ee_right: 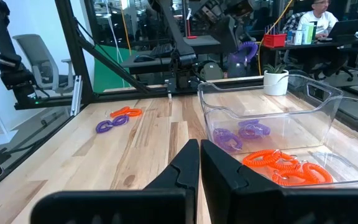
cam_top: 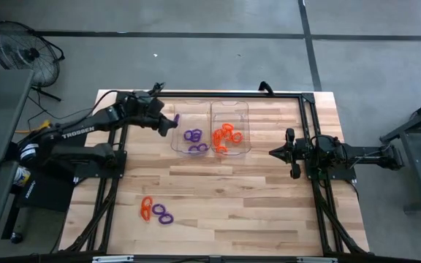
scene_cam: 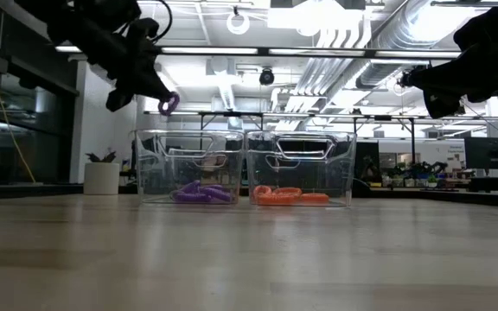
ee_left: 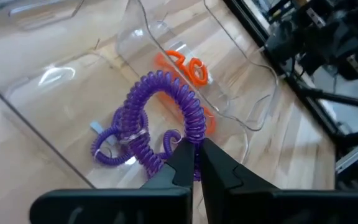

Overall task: Sort spring keychains
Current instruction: Put the purple spring keychain into the left transparent bin

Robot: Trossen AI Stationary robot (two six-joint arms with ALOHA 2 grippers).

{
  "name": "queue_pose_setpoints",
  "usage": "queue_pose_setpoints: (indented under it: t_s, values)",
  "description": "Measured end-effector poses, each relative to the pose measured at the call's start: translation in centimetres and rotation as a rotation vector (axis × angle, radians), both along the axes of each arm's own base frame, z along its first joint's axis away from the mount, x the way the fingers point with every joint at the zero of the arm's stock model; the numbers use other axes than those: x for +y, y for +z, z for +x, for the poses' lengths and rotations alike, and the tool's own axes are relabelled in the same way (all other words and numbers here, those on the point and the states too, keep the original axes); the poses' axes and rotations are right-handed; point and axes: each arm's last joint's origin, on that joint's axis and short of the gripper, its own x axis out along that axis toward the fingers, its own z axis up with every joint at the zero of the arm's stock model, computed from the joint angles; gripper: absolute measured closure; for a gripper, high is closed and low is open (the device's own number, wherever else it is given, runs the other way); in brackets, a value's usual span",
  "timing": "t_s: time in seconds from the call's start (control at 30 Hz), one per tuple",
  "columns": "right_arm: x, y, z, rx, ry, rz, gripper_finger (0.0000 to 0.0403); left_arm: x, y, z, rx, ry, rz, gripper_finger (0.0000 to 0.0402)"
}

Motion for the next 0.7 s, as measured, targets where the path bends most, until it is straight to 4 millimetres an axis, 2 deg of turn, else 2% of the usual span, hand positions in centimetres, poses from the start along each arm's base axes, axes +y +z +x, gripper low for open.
queue_pose_setpoints:
  t_s: [0.33, 0.7]
  values:
    - [0.0, 0.0, 0.0, 0.000, 0.000, 0.000, 0.0392, 1.2, 2.0, 1.8, 0.191, -0.090, 0.103, 0.0400]
    - [0.0, 0.0, 0.0, 0.000, 0.000, 0.000, 0.0392, 2.1, 2.8, 6.3, 0.403, -0.320, 0.259, 0.0400]
